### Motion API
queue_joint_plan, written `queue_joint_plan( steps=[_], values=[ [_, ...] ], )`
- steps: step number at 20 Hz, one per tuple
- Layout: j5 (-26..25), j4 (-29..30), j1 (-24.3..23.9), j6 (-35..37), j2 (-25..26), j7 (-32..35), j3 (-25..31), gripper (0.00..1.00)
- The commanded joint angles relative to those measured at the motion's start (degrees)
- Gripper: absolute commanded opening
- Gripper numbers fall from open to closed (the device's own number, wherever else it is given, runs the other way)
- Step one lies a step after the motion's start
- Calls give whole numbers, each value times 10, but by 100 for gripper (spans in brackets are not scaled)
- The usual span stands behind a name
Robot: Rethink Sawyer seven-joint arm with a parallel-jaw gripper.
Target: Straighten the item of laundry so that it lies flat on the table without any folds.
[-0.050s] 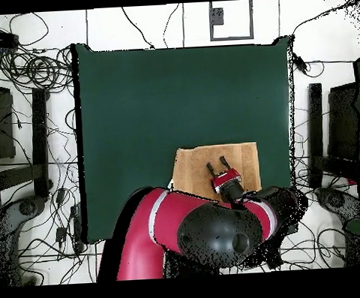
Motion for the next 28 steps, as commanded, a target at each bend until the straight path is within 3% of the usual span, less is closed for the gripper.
queue_joint_plan(
  steps=[1,12,15,20,28],
  values=[
    [-22,-109,-12,104,55,103,105,100],
    [8,-57,-12,47,17,11,104,100],
    [33,-26,-17,9,-14,-51,87,100],
    [8,-42,-23,-1,-40,-35,74,100],
    [-55,-126,-57,-23,-10,21,111,100]
  ],
)
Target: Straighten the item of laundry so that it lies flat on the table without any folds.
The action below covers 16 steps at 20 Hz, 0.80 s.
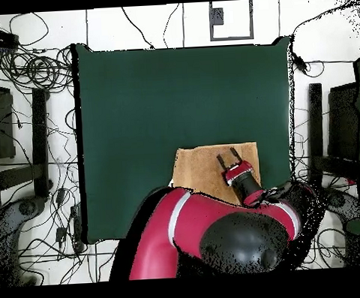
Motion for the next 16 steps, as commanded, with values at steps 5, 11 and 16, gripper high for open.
queue_joint_plan(
  steps=[5,11,16],
  values=[
    [-45,-96,-17,-1,27,45,112,100],
    [-176,-111,31,51,33,277,95,100],
    [-217,-105,45,54,25,328,92,100]
  ],
)
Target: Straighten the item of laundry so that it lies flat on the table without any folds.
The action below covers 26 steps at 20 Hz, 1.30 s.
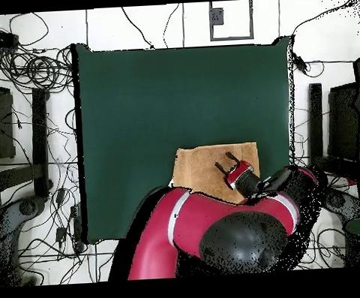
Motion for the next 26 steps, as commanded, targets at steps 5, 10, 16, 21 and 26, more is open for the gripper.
queue_joint_plan(
  steps=[5,10,16,21,26],
  values=[
    [-128,-61,64,45,41,417,62,100],
    [-200,-66,79,2,52,525,48,100],
    [-276,-45,86,-69,52,596,60,100],
    [-318,-38,86,-100,47,627,65,100],
    [-350,-39,81,-131,49,663,69,100]
  ],
)
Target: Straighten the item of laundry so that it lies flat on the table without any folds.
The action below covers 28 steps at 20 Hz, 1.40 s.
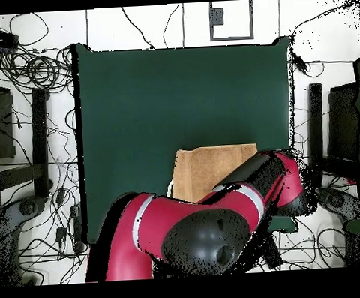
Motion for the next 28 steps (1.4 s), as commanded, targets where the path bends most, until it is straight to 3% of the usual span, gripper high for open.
queue_joint_plan(
  steps=[1,8,13,22,28],
  values=[
    [-42,-6,12,-61,41,208,66,100],
    [-67,5,14,-80,38,229,44,100],
    [-132,46,13,-214,24,253,30,100],
    [-161,15,-32,-104,44,135,-22,100],
    [-113,-2,-60,61,30,8,-27,100]
  ],
)
